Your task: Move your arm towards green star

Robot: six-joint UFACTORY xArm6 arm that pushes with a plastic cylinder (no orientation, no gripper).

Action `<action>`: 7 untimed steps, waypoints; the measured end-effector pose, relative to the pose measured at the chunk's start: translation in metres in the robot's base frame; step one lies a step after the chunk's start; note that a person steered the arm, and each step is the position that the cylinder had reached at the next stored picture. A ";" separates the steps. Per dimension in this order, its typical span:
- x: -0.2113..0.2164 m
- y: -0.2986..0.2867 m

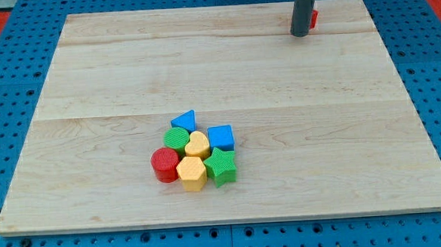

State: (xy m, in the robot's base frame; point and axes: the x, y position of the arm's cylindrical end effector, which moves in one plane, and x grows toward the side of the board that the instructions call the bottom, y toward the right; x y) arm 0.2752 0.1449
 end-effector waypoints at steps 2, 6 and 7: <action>0.059 0.003; 0.168 0.002; 0.168 0.003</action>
State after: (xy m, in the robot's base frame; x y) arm 0.4429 0.1478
